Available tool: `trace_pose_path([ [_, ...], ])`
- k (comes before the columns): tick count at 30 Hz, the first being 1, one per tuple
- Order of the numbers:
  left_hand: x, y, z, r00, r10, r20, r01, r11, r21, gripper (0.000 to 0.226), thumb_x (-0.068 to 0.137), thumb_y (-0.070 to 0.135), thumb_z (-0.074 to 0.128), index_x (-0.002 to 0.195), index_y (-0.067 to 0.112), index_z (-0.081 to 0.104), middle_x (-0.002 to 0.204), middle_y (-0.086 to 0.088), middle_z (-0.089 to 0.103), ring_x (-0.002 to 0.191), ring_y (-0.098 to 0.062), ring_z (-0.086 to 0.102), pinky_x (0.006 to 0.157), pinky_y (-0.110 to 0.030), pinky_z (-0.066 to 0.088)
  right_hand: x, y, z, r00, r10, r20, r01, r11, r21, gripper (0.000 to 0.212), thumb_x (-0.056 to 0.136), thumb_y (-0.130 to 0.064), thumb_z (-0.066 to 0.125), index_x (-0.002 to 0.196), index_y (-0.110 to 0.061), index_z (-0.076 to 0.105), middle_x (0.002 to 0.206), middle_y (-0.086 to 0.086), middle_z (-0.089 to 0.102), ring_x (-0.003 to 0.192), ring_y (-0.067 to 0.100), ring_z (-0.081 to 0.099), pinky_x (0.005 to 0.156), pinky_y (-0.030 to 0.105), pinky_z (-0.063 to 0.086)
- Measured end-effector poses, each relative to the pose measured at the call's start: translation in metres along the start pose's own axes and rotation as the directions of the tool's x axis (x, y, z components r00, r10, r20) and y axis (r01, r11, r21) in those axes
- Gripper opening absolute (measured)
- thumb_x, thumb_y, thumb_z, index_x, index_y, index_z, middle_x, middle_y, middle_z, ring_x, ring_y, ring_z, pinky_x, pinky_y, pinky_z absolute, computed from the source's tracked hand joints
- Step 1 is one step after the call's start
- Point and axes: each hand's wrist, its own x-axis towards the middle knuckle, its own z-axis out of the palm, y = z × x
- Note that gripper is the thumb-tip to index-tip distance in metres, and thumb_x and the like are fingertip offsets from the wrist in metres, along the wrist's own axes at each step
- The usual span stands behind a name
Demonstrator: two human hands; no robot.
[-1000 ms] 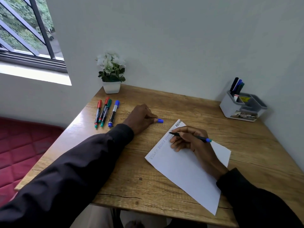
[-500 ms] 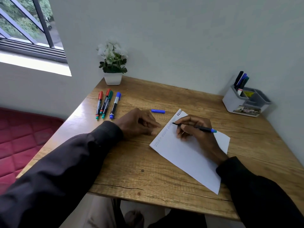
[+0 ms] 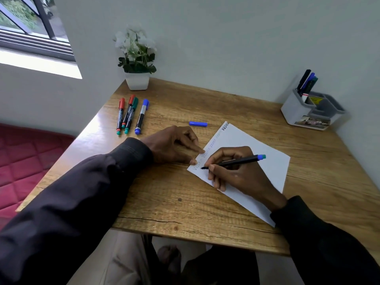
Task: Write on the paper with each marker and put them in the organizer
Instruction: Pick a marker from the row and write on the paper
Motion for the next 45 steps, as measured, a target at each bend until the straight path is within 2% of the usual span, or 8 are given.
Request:
trace_pose_path([
  [7,-0.001,0.001,0.0,0.998,0.054,-0.016,-0.054,0.998,0.025,0.03,0.078,0.023,0.081,0.103,0.035,0.071,0.111,0.014,0.058,0.101,0.011,0.05,0.076,0.001,0.041,0.002,-0.003,0.011,0.998,-0.025,-0.058,0.019,0.995,-0.097,0.007,0.093,0.006,0.07,0.088,0.0,0.071,0.067,0.014,0.073,0.048,0.028,0.068,0.043,0.031,0.051],
  [11,0.0,-0.003,0.0,0.998,0.069,0.001,-0.069,0.996,0.063,0.036,0.077,0.027,0.081,0.112,0.029,0.073,0.116,0.014,0.058,0.106,0.008,0.049,0.083,0.001,0.042,0.001,-0.002,0.015,0.994,-0.054,-0.092,0.042,0.991,-0.128,0.021,0.088,0.01,0.07,0.076,-0.007,0.072,0.062,0.008,0.071,0.045,0.023,0.066,0.043,0.024,0.048],
  [15,0.003,-0.006,-0.002,0.999,0.05,0.016,-0.051,0.998,0.033,0.034,0.078,0.027,0.081,0.111,0.031,0.072,0.117,0.015,0.057,0.106,0.007,0.05,0.08,-0.001,0.045,0.001,-0.002,0.017,0.991,-0.072,-0.115,0.056,0.99,-0.132,0.032,0.087,0.012,0.072,0.073,-0.017,0.072,0.061,0.001,0.07,0.044,0.018,0.065,0.045,0.019,0.047],
  [25,0.004,-0.007,-0.001,0.998,0.056,0.016,-0.056,0.998,0.001,0.034,0.076,0.027,0.081,0.107,0.036,0.071,0.114,0.016,0.058,0.104,0.007,0.053,0.073,-0.002,0.045,0.002,-0.001,0.014,0.994,-0.065,-0.086,0.05,0.985,-0.164,0.024,0.086,0.011,0.073,0.076,-0.01,0.075,0.061,-0.011,0.069,0.051,0.007,0.065,0.05,0.015,0.046],
  [31,0.003,-0.005,-0.001,0.998,0.059,0.022,-0.059,0.998,0.006,0.034,0.076,0.029,0.081,0.105,0.041,0.069,0.114,0.018,0.058,0.105,0.007,0.052,0.076,-0.002,0.045,0.002,-0.001,0.014,0.99,-0.079,-0.117,0.054,0.977,-0.205,0.011,0.079,-0.004,0.075,0.072,-0.012,0.073,0.062,-0.014,0.07,0.053,0.004,0.067,0.052,0.017,0.049],
  [34,0.003,-0.005,-0.001,0.998,0.051,0.022,-0.051,0.999,0.004,0.033,0.076,0.03,0.081,0.101,0.046,0.066,0.113,0.019,0.057,0.104,0.008,0.052,0.076,-0.001,0.044,0.001,0.0,0.015,0.99,-0.082,-0.118,0.059,0.98,-0.187,0.016,0.081,-0.001,0.075,0.073,-0.015,0.073,0.062,-0.015,0.07,0.053,0.002,0.067,0.052,0.014,0.049],
  [39,0.003,-0.004,-0.001,0.998,0.068,0.015,-0.069,0.997,0.021,0.036,0.076,0.029,0.081,0.096,0.051,0.062,0.114,0.019,0.056,0.106,0.011,0.048,0.077,0.002,0.041,0.001,0.001,0.015,0.992,-0.07,-0.108,0.052,0.986,-0.159,0.025,0.088,0.01,0.073,0.077,-0.013,0.074,0.061,-0.01,0.069,0.051,0.008,0.066,0.051,0.013,0.047],
  [45,0.003,-0.007,0.0,0.996,0.083,0.013,-0.083,0.996,0.037,0.034,0.075,0.03,0.082,0.104,0.043,0.069,0.114,0.018,0.058,0.106,0.006,0.052,0.084,-0.003,0.043,0.0,0.002,0.015,0.989,-0.04,-0.143,0.026,0.995,-0.096,0.018,0.091,0.008,0.071,0.076,-0.002,0.071,0.06,0.008,0.07,0.043,0.026,0.065,0.043,0.024,0.048],
])
